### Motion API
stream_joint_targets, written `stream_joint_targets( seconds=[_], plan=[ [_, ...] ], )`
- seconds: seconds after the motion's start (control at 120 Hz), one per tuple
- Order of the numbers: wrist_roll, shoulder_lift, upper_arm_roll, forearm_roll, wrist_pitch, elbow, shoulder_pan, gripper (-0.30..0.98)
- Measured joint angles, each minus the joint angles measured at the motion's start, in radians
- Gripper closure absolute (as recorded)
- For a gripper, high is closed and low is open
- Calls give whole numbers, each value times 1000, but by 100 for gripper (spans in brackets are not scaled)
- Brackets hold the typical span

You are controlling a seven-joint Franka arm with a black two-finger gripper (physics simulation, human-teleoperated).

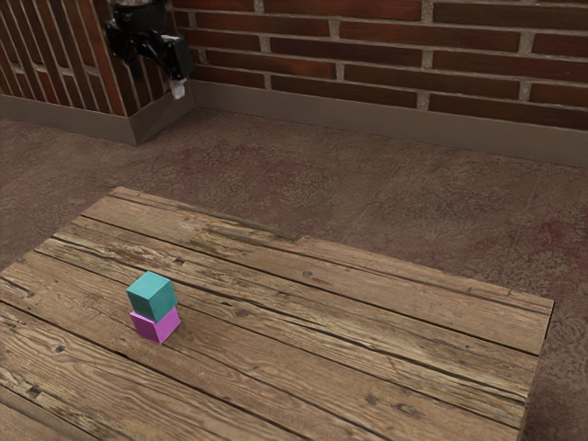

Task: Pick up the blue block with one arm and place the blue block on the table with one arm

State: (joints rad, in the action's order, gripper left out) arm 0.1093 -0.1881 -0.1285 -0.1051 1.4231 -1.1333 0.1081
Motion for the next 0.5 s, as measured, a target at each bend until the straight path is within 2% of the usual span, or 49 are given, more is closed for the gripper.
stream_joint_targets(
  seconds=[0.283,0.442,0.5],
  plan=[
    [-1,0,0,-3,1,-74,-18,0],
    [-1,152,-59,17,136,-463,-14,0],
    [-1,165,-71,25,203,-530,-46,0]
  ],
)
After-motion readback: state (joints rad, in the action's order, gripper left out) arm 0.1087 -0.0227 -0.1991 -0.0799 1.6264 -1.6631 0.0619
